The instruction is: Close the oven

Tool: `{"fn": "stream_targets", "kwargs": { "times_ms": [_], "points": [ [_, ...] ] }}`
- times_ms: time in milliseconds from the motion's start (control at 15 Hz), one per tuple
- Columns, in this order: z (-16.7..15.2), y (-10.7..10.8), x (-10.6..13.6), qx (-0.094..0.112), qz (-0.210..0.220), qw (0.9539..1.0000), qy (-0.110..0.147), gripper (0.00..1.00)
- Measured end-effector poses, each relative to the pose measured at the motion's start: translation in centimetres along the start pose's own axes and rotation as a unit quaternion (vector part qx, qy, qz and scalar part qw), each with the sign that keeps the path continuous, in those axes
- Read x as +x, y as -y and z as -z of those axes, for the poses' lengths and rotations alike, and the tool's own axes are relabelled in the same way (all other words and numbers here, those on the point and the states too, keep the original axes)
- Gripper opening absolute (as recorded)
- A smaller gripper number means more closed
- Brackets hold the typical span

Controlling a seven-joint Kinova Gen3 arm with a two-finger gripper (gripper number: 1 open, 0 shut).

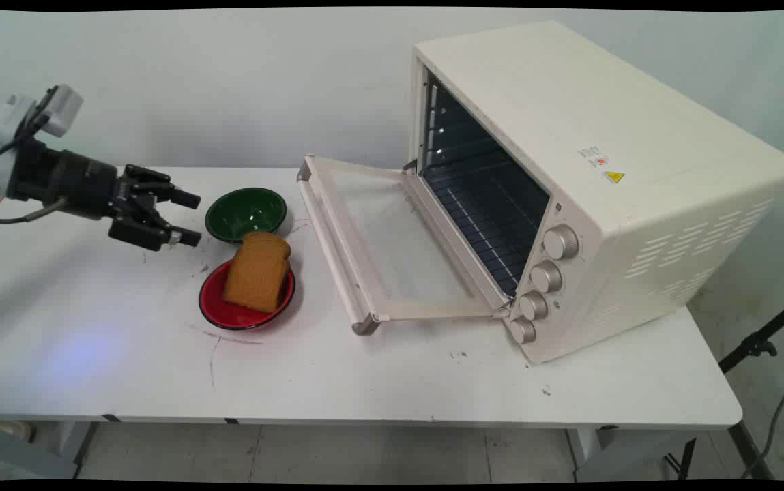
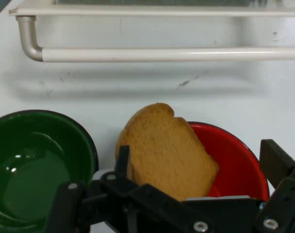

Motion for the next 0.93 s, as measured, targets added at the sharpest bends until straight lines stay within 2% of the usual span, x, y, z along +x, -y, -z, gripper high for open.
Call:
{"fn": "stream_targets", "kwargs": {
  "times_ms": [333, 400, 933],
  "points": [
    [-2.8, 0.1, 1.0, 0.009, 0.002, 1.0, 0.0, 1.0],
    [-3.5, 0.1, 1.2, 0.011, 0.001, 0.9999, 0.001, 0.0],
    [-10.1, 0.4, 2.6, 0.018, -0.01, 0.9997, 0.013, 0.0]
  ]
}}
